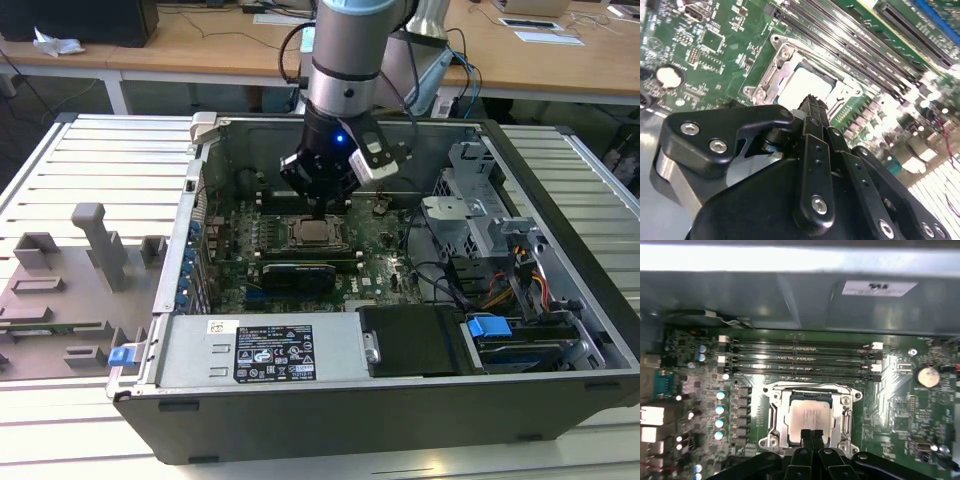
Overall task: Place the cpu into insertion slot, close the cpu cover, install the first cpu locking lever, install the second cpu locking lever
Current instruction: 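Install the second cpu locking lever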
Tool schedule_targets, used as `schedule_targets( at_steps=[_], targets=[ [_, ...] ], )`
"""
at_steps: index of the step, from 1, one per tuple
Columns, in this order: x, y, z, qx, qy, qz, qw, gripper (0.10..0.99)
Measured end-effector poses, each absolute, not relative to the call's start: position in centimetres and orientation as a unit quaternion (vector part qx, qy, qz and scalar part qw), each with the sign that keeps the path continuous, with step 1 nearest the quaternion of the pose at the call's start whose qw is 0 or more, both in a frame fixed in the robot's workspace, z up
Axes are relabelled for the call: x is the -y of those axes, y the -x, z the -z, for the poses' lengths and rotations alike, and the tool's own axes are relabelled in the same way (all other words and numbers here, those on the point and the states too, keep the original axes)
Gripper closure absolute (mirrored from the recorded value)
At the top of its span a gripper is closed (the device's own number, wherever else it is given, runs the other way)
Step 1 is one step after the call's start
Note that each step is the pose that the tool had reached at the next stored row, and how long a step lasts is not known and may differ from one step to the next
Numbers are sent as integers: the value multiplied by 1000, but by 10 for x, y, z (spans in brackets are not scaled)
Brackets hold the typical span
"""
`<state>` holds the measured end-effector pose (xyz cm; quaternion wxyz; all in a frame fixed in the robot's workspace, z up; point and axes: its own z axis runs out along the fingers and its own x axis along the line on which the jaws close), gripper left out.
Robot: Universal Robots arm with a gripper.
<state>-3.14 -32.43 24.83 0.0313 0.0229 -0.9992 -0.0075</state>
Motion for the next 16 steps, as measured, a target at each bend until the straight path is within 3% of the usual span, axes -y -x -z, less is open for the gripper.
schedule_targets(
  at_steps=[8, 16],
  targets=[
    [324, 31, -280, 999, -23, 6, 31, 980],
    [324, 31, -281, 999, -23, 6, 31, 980]
  ],
)
